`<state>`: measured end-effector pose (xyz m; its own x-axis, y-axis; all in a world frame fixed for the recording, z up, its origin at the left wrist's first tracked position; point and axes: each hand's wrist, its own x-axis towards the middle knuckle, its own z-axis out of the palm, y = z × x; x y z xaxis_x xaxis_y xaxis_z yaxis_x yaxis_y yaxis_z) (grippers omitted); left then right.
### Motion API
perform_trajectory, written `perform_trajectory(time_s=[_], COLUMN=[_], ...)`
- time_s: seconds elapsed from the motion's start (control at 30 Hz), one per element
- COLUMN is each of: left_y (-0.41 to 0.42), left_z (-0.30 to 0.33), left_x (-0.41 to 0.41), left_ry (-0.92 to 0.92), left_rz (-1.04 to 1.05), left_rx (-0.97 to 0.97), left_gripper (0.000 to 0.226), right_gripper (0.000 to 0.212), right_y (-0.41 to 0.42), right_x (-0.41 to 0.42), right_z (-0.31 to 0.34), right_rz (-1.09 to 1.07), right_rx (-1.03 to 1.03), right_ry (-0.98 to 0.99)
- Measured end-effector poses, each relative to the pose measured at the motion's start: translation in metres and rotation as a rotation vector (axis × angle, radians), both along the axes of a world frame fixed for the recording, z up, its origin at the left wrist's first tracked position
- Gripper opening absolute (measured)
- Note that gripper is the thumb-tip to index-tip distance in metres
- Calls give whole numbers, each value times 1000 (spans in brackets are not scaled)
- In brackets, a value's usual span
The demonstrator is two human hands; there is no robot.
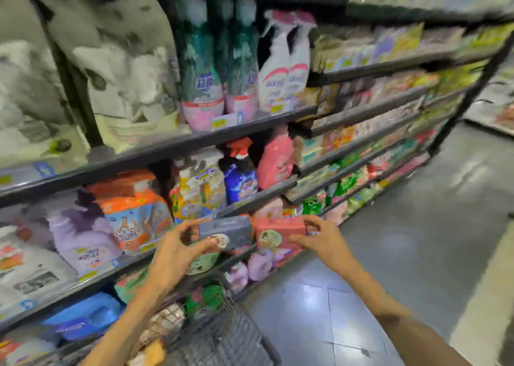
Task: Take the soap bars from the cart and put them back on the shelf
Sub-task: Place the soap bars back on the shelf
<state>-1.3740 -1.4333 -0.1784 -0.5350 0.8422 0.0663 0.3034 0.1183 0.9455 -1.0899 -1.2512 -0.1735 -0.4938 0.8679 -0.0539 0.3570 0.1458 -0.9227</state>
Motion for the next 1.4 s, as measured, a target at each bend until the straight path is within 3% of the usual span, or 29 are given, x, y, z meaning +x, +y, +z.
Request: perform_trajectory(time_s=[0.3, 0.73, 1.07, 1.2, 1.4], left_y=[141, 342, 473, 529, 602], left_z=[90, 145, 144, 139, 154], left_x=[120, 324, 360, 348, 328], left_ry=[128, 197, 202, 174, 245], left_rz=[-249, -326, -241, -181, -9], left_rx=[176, 341, 335, 335, 286], left_gripper=[36, 39, 35, 58, 44], right_gripper=[46, 42, 41, 38, 39], right_y=[73, 218, 369, 440, 548], right_x=[165, 382, 422, 406, 367], right_z=[85, 176, 183, 181, 184], right_rz=[-249, -282, -258, -206, -76], right_rx=[176, 332, 331, 323, 307], right_ry=[99, 85, 101, 99, 113])
